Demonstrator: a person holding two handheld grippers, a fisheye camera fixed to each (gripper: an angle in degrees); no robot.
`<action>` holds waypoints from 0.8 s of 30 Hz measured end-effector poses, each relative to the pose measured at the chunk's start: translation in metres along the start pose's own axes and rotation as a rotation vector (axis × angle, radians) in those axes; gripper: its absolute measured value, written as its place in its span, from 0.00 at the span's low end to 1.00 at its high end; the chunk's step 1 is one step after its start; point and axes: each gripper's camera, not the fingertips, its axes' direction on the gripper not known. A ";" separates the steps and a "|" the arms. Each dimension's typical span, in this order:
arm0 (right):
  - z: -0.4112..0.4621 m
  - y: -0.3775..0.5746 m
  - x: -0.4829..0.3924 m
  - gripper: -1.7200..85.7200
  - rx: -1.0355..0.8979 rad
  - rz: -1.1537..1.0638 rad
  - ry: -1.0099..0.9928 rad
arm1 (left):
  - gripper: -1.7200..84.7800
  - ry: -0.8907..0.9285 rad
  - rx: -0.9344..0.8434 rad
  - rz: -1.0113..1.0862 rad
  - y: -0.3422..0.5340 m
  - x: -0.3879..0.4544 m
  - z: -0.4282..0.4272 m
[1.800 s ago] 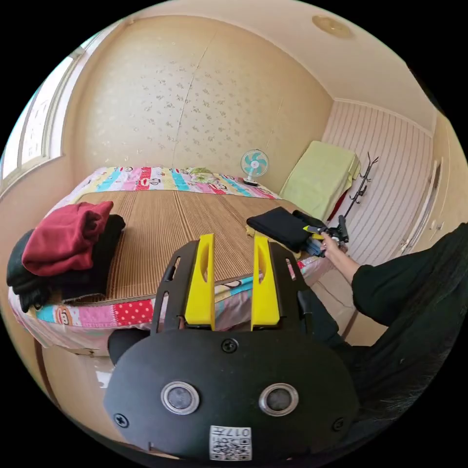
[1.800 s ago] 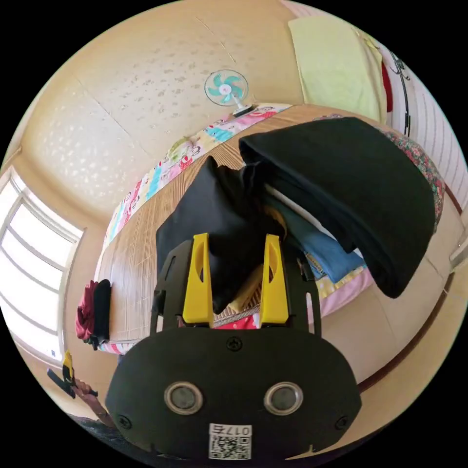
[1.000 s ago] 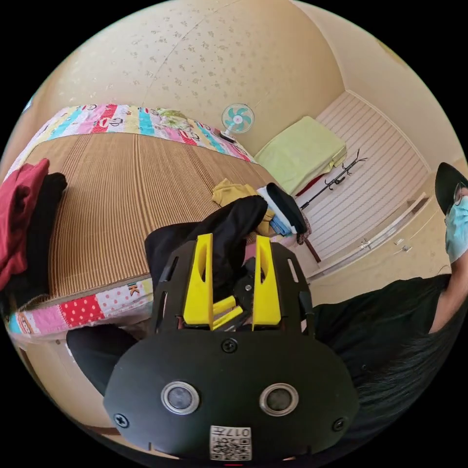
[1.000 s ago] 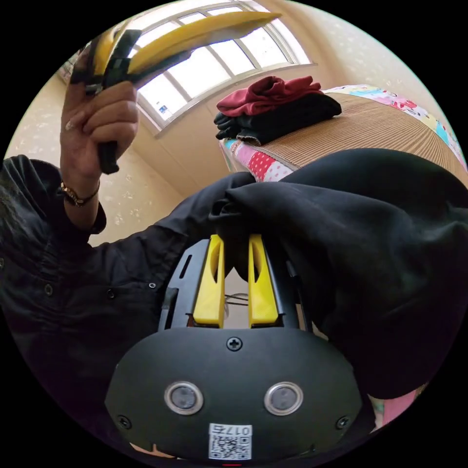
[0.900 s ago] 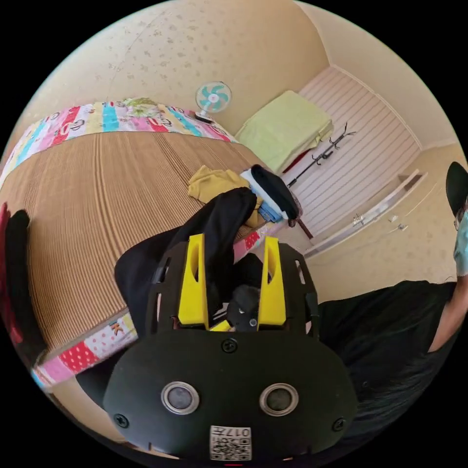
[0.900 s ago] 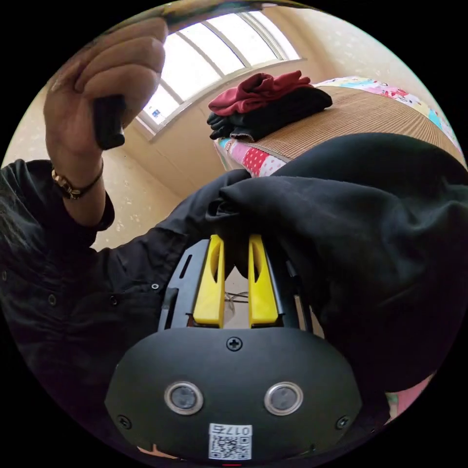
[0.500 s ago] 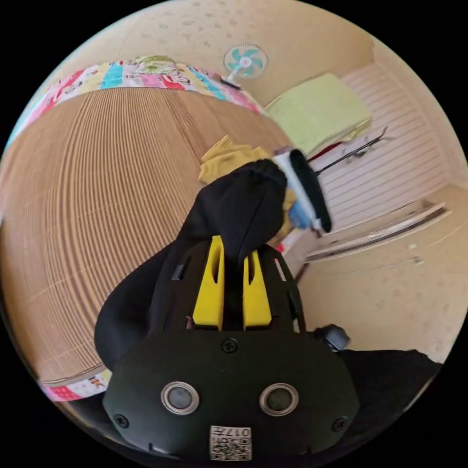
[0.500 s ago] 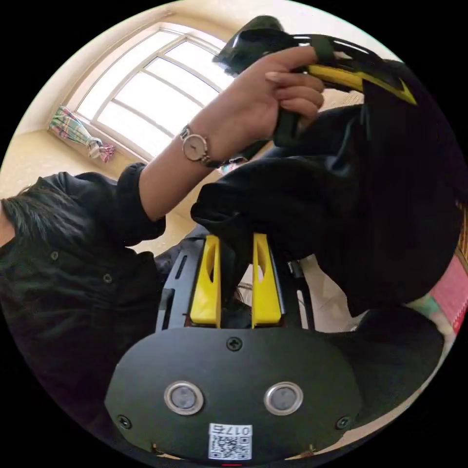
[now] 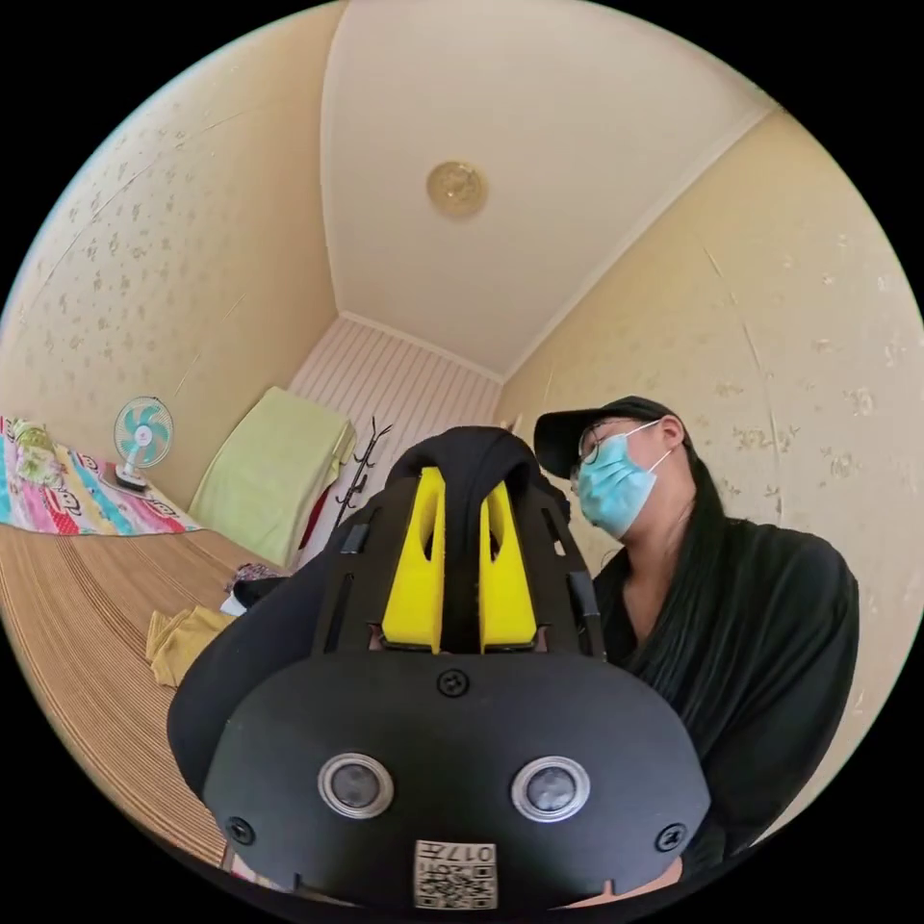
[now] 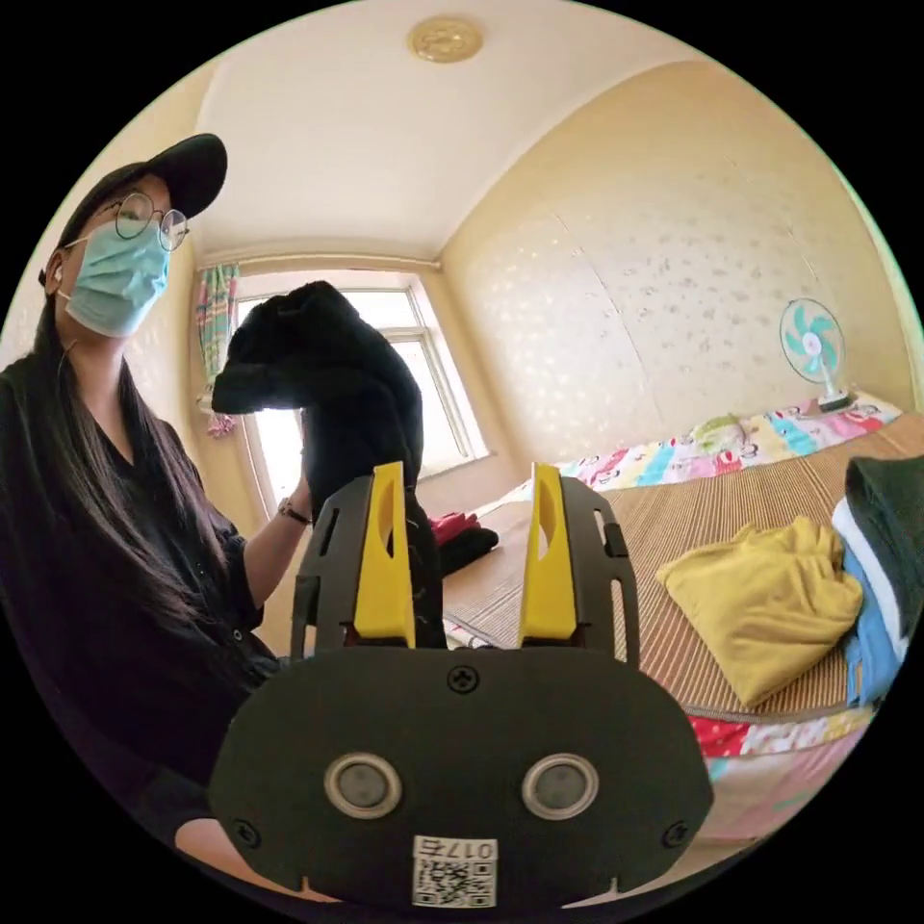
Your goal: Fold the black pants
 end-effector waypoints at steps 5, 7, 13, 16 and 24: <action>0.053 -0.070 -0.102 0.29 0.072 -0.298 -0.163 | 0.08 0.089 0.032 -0.074 -0.015 0.010 0.006; 0.060 -0.084 -0.138 0.22 0.155 -0.377 -0.140 | 0.08 0.141 0.060 -0.127 -0.015 0.006 0.003; 0.072 -0.147 -0.159 0.06 0.294 -0.268 0.065 | 0.10 -0.059 0.014 -0.352 -0.016 -0.020 -0.022; 0.093 -0.188 -0.133 0.05 0.240 -0.158 0.195 | 0.14 -0.417 -0.089 -0.513 -0.006 -0.029 -0.039; 0.158 -0.247 -0.148 0.04 0.244 -0.193 0.501 | 0.20 -0.568 -0.135 -0.536 0.049 0.002 -0.077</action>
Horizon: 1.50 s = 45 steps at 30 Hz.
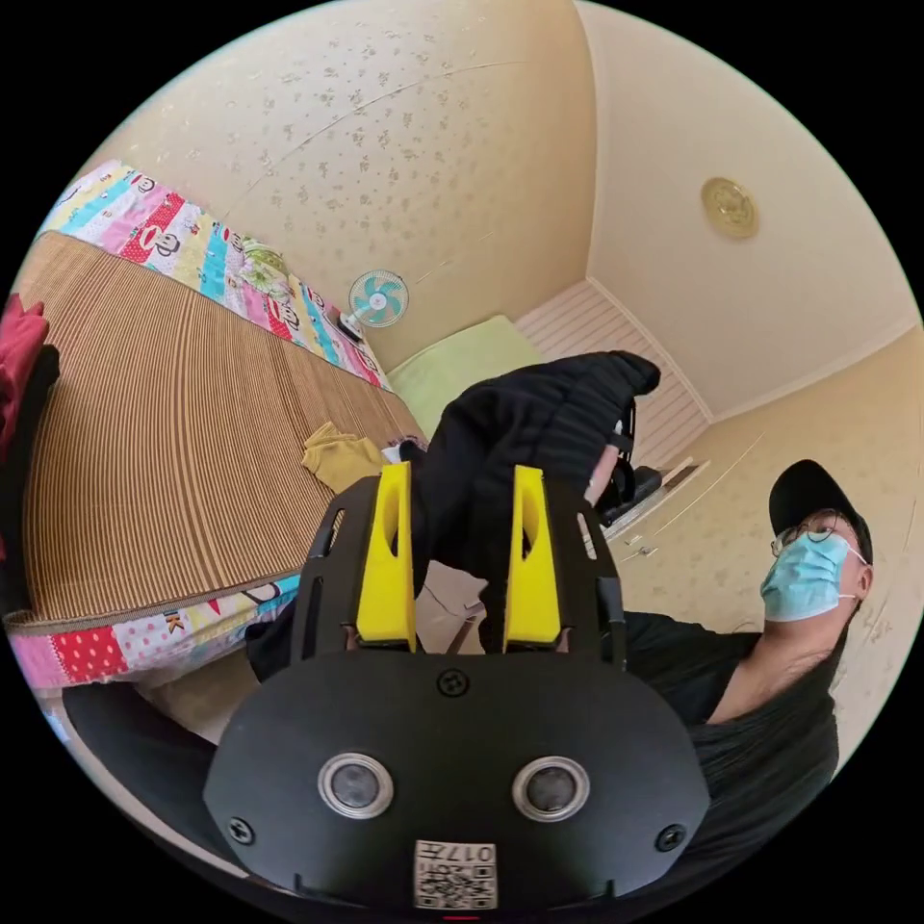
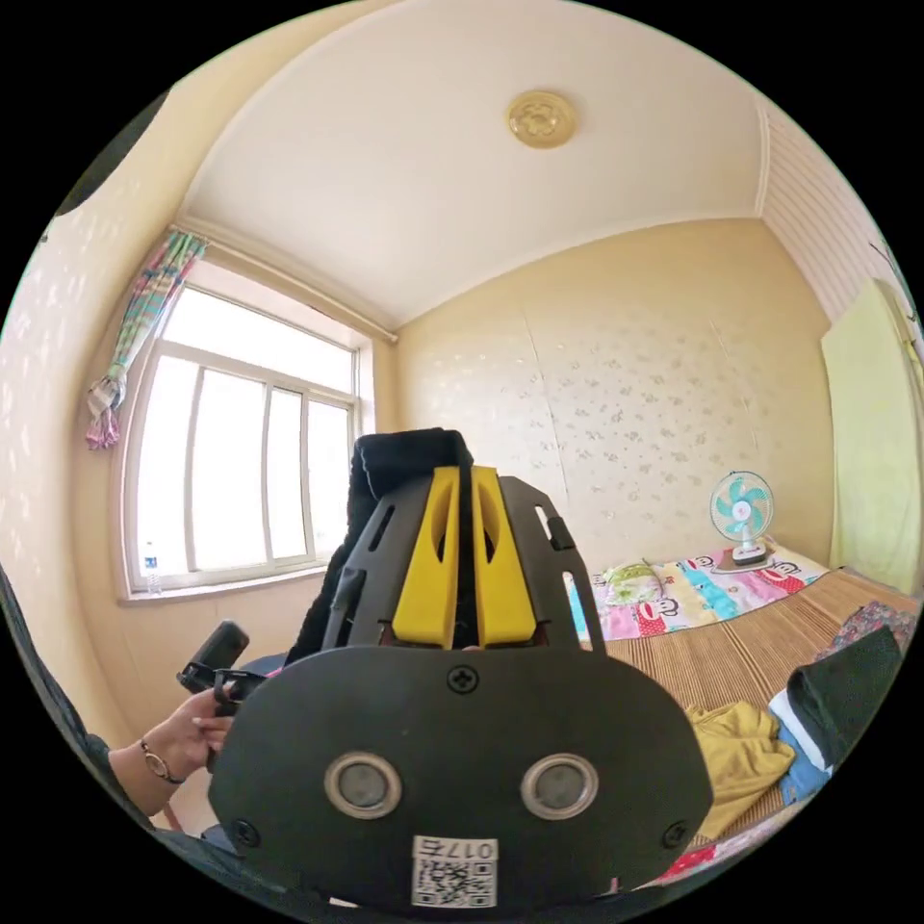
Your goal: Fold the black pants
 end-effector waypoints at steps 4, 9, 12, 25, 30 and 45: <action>0.006 -0.029 -0.021 0.04 0.070 -0.067 0.023 | 0.28 -0.066 -0.018 -0.001 0.045 0.001 -0.001; 0.004 -0.085 -0.057 0.05 0.165 -0.138 -0.042 | 0.30 -0.032 0.124 0.044 0.059 0.016 0.005; -0.005 -0.106 -0.083 0.05 0.230 -0.187 0.020 | 0.26 0.058 0.274 0.178 0.040 0.056 0.005; -0.080 -0.168 -0.070 0.05 0.323 -0.368 0.098 | 0.06 -0.111 0.765 0.627 -0.064 0.263 -0.083; -0.004 -0.129 -0.029 0.05 0.239 -0.344 0.237 | 0.06 -0.315 0.802 0.742 -0.079 0.247 -0.048; 0.425 0.135 0.230 0.06 -0.796 -0.229 0.203 | 0.11 -0.835 -0.052 0.266 -0.363 -0.147 0.096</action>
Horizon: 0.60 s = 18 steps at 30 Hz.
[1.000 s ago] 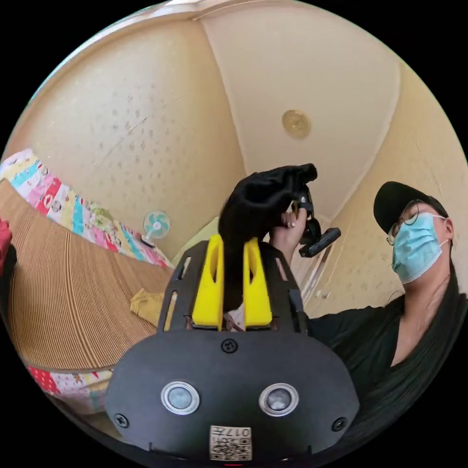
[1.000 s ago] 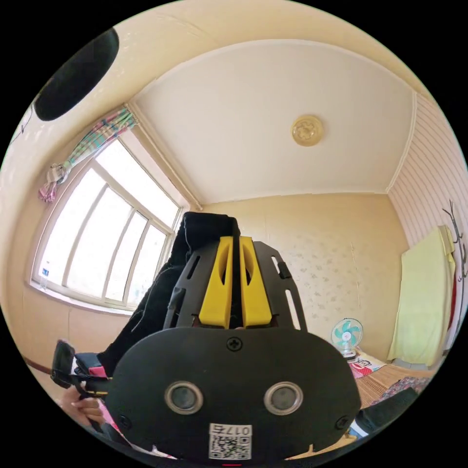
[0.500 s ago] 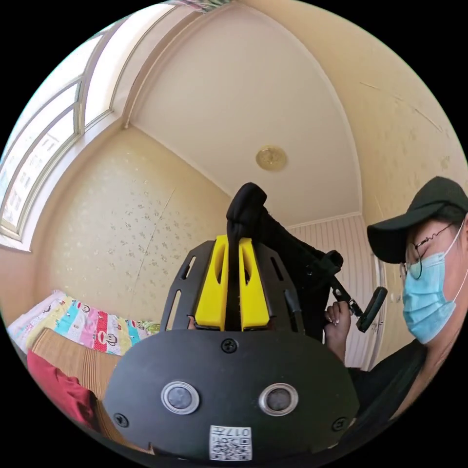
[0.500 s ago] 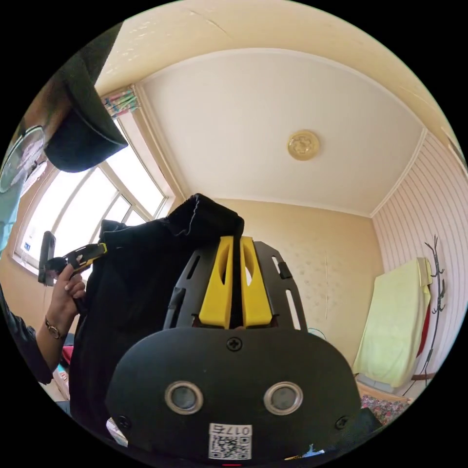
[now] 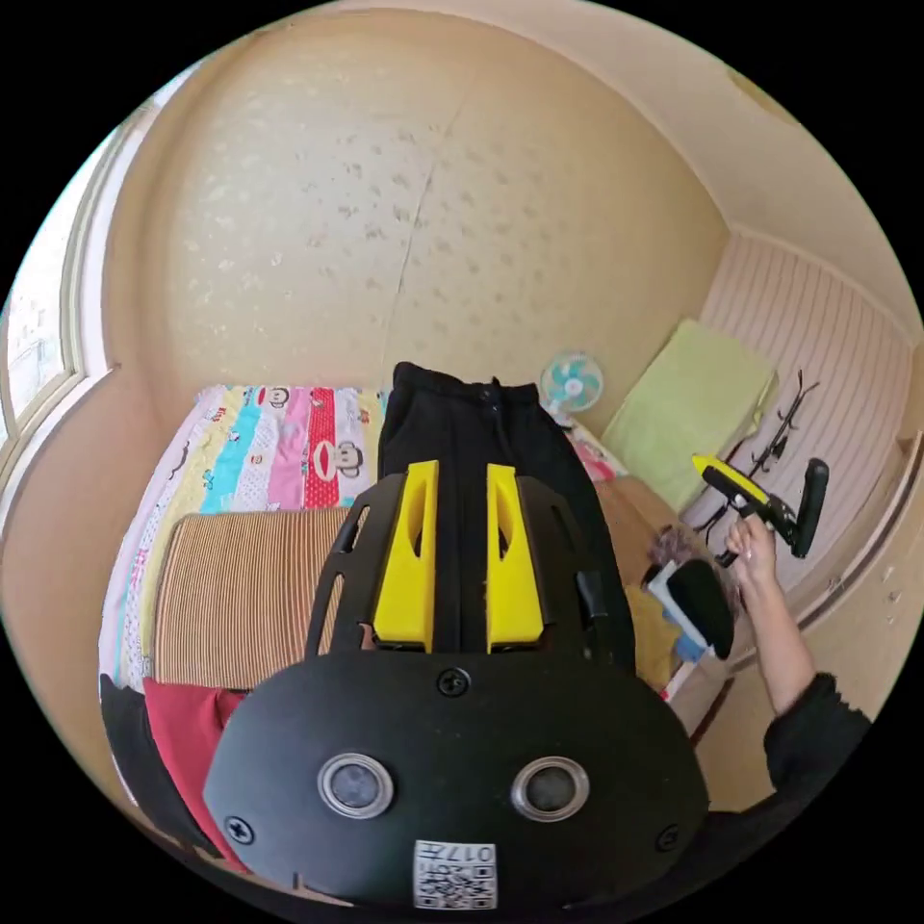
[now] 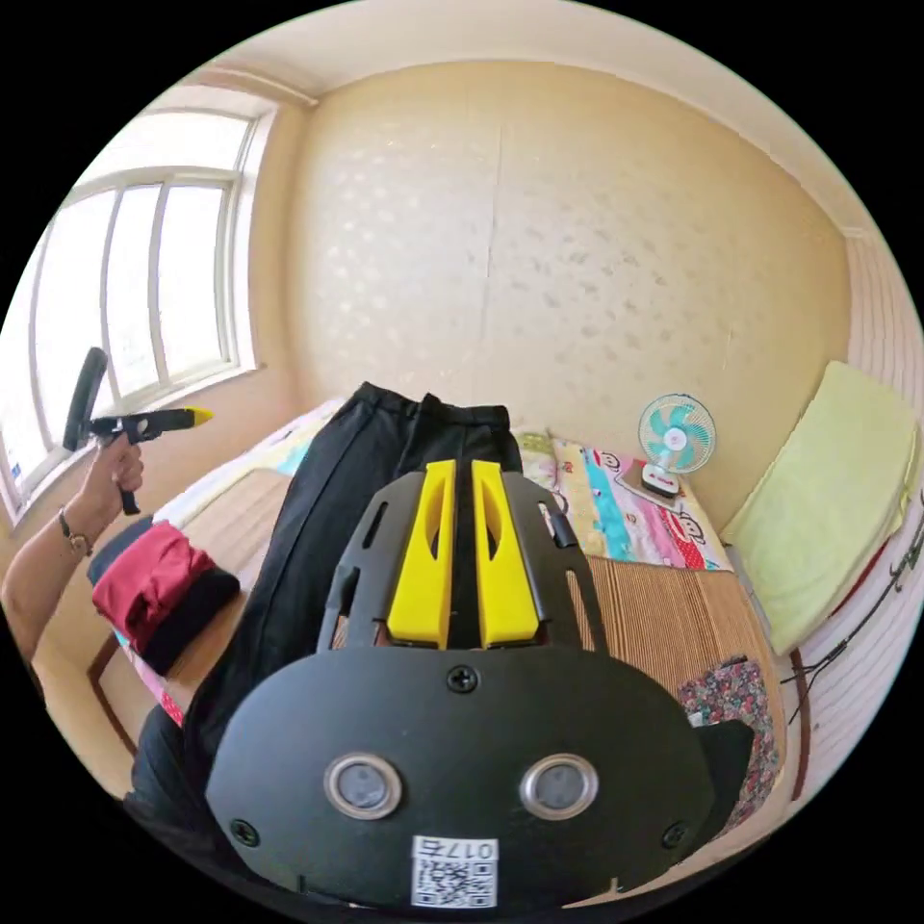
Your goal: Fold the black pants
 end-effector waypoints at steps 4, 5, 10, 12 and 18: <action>0.066 0.180 -0.043 0.06 -0.246 -0.087 -0.068 | 0.12 0.038 -0.387 0.013 0.177 -0.031 0.101; 0.074 0.232 -0.052 0.06 -0.308 -0.077 -0.080 | 0.12 0.062 -0.423 -0.005 0.199 -0.034 0.109; 0.050 0.372 -0.048 0.09 -0.431 0.169 -0.097 | 0.12 0.308 -0.428 -0.158 0.331 -0.022 0.106; 0.032 0.417 -0.033 0.10 -0.463 0.349 -0.157 | 0.13 0.350 -0.370 -0.218 0.352 -0.006 0.097; -0.028 0.495 -0.002 0.11 -0.399 0.677 -0.292 | 0.19 0.620 -0.449 -0.300 0.387 0.079 0.149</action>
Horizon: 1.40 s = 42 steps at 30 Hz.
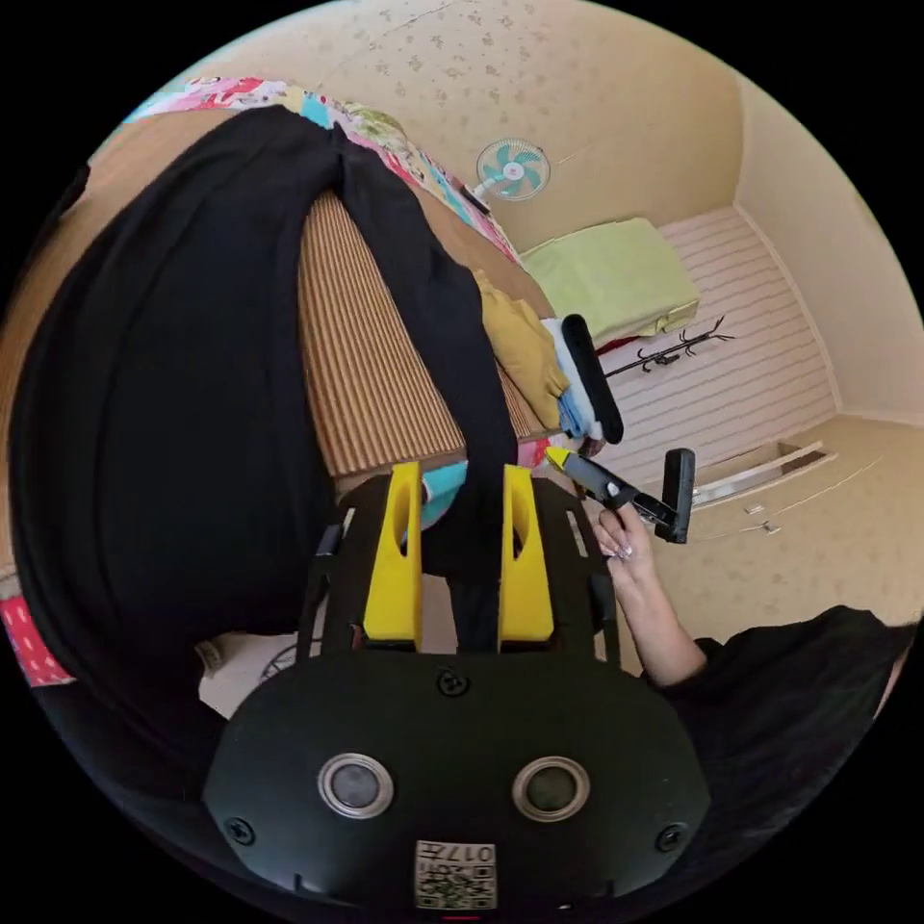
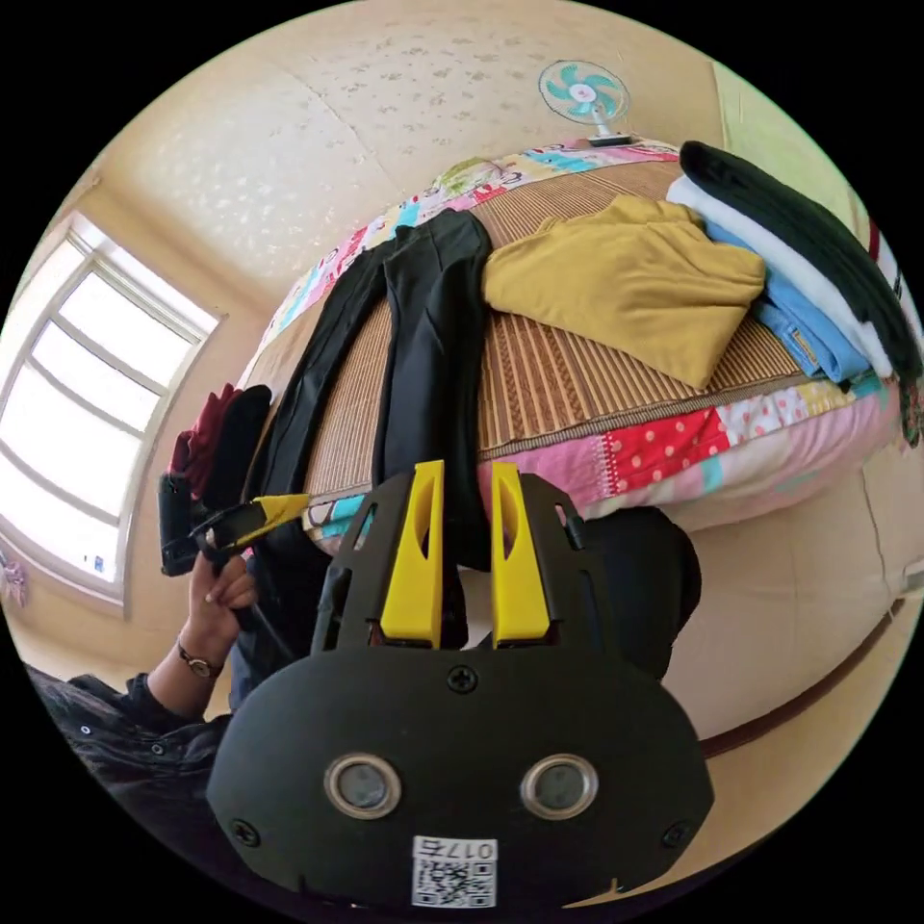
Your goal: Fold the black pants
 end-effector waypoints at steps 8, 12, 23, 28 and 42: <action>0.009 0.028 0.027 0.14 -0.120 -0.097 0.077 | 0.16 0.009 0.048 -0.117 0.023 0.002 0.040; 0.037 0.024 0.023 0.15 -0.204 -0.166 0.110 | 0.10 0.229 0.023 -0.092 0.021 -0.011 0.040; -0.049 0.072 0.032 0.04 -0.163 -0.267 -0.045 | 0.04 0.463 0.119 -0.122 0.051 -0.057 -0.072; -0.136 0.094 0.063 0.03 -0.040 -0.208 -0.155 | 0.05 0.238 0.022 -0.074 0.074 -0.063 -0.113; -0.117 0.118 0.079 0.04 -0.168 -0.081 0.025 | 0.15 -0.391 0.331 -0.234 0.147 -0.090 -0.199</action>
